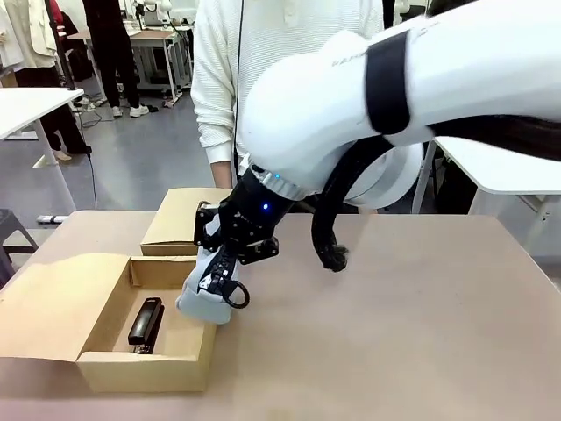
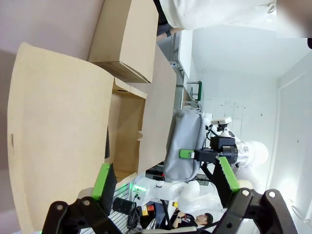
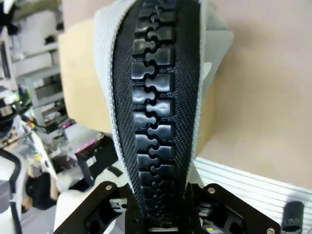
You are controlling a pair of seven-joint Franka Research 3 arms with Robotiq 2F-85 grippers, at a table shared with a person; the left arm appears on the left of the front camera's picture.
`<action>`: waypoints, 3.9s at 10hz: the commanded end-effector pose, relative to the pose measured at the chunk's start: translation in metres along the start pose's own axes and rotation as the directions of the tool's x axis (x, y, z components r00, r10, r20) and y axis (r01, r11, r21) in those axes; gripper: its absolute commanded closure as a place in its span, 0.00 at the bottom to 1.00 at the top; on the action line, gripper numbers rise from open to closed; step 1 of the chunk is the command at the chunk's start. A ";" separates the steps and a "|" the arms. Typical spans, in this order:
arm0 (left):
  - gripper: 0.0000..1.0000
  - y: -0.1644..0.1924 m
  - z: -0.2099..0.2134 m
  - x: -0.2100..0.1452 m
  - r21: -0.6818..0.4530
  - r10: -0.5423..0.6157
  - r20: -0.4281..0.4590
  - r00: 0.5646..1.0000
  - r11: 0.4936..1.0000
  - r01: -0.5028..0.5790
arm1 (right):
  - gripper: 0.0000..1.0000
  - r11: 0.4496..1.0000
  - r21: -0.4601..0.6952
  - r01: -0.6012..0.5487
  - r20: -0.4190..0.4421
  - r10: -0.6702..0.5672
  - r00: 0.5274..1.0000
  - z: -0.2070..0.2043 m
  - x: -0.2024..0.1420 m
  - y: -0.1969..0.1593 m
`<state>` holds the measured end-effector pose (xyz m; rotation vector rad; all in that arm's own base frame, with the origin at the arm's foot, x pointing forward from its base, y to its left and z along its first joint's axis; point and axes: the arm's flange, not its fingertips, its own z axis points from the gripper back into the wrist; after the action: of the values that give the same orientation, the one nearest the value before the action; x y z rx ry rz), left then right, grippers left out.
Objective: Place items inside the box.
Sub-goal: Pick up a Pencil pouch or Stapler and place it inside the Mailer Box closest to the robot.
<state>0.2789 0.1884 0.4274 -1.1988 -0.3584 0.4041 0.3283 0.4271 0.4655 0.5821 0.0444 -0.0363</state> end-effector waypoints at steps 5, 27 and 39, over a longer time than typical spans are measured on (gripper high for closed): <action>0.00 0.000 0.001 -0.003 -0.019 -0.018 0.000 1.000 1.000 0.018 | 0.93 0.994 -0.035 -0.104 0.029 0.105 0.994 -0.045 0.025 0.045; 0.00 0.000 0.001 -0.003 -0.019 -0.018 0.000 1.000 1.000 0.018 | 0.01 0.970 -0.242 0.011 -0.016 -0.015 1.000 -0.147 0.031 0.037; 0.00 0.000 0.001 -0.003 -0.019 -0.018 0.000 1.000 1.000 0.018 | 0.00 0.965 0.112 -0.236 -0.195 0.254 0.947 0.044 -0.022 -0.022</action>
<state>0.2784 0.1882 0.4279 -1.1992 -0.3603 0.4031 0.2826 0.3462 0.5026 0.6902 0.1634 0.2814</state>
